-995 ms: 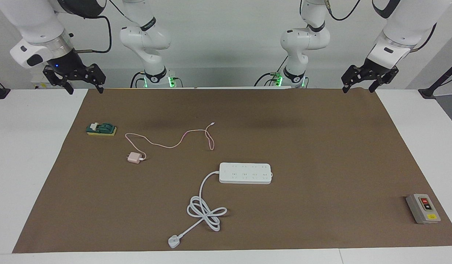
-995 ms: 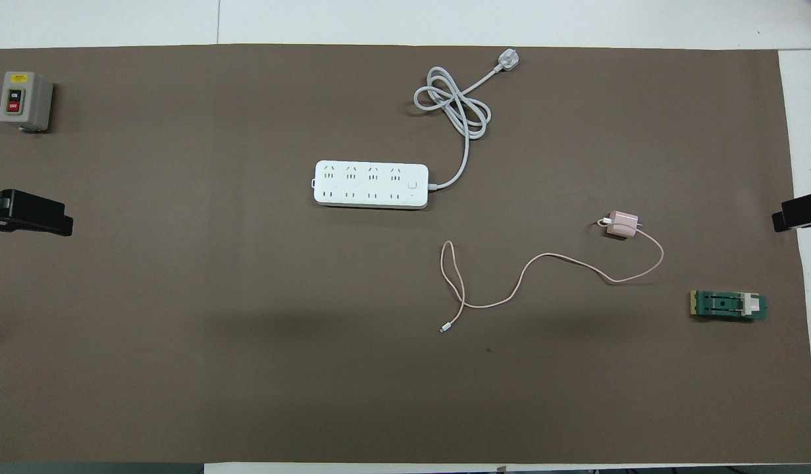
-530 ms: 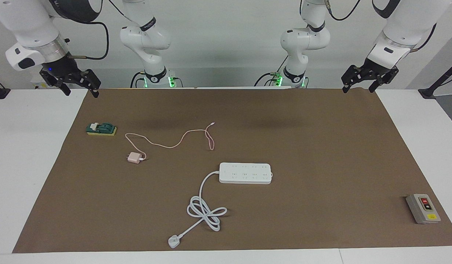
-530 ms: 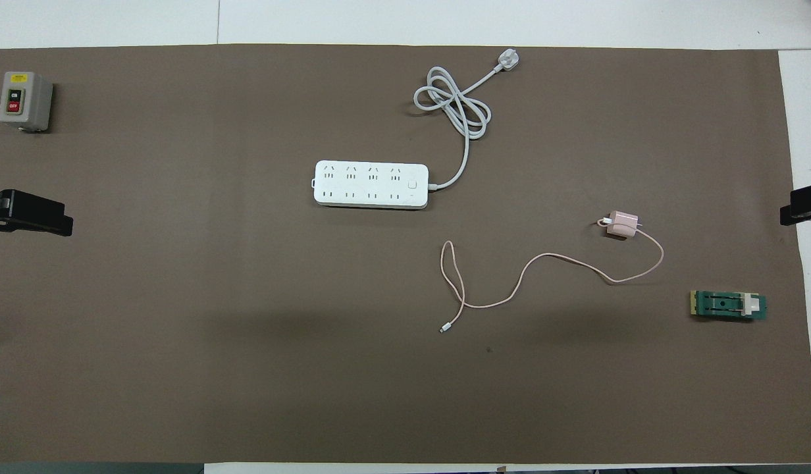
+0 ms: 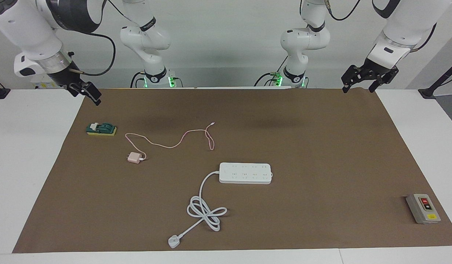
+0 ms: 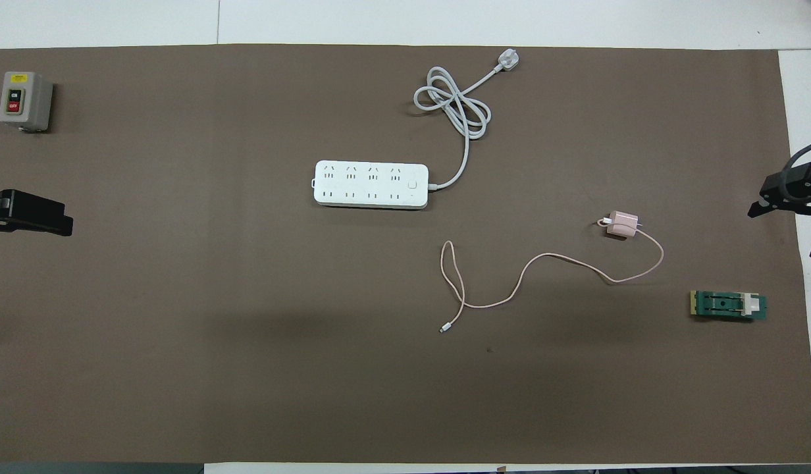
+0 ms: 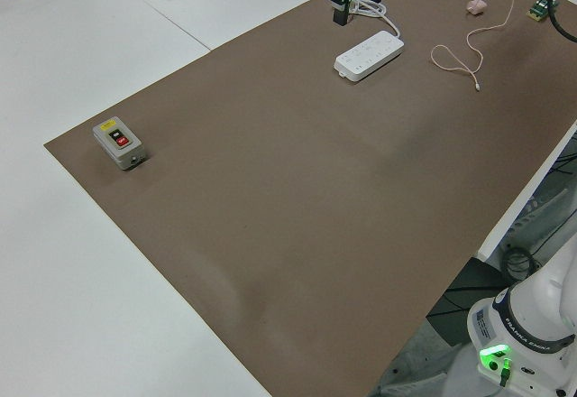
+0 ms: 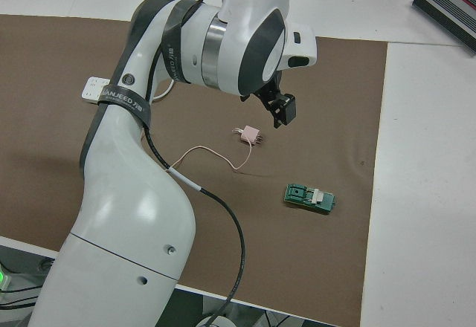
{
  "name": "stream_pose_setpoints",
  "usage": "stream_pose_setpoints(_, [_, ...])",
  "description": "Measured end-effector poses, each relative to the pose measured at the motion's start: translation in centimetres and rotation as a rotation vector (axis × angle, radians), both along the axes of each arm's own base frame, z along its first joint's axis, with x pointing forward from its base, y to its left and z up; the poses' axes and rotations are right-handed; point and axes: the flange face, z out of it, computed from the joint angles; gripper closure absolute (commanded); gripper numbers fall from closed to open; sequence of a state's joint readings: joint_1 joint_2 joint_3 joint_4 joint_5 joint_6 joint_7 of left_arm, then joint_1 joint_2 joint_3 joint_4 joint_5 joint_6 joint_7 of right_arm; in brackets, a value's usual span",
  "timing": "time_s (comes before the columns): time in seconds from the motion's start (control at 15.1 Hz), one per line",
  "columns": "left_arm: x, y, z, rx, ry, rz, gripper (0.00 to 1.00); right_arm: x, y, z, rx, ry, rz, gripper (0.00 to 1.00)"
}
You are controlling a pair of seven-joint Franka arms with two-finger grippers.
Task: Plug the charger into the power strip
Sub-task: 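Move the right gripper over the pink charger and lower it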
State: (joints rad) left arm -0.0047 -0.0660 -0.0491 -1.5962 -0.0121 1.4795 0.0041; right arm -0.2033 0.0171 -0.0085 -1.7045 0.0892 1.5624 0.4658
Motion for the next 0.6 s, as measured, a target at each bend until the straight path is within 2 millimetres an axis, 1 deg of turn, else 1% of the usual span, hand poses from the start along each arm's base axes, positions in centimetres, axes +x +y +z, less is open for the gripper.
stream_pose_setpoints(0.2, [0.0, 0.0, 0.0, 0.0, 0.0, 0.0, 0.0, 1.4, -1.7, -3.2, 0.07, 0.024, -0.175, 0.0])
stream_pose_setpoints(0.53, [0.0, 0.0, 0.0, 0.0, 0.0, 0.0, 0.0, 3.5, -2.2, -7.7, 0.177, 0.069, -0.389, 0.0])
stream_pose_setpoints(0.6, [0.0, 0.0, 0.0, 0.0, 0.0, 0.0, 0.0, 3.9, -2.6, -8.7, 0.199, 0.074, -0.43, 0.0])
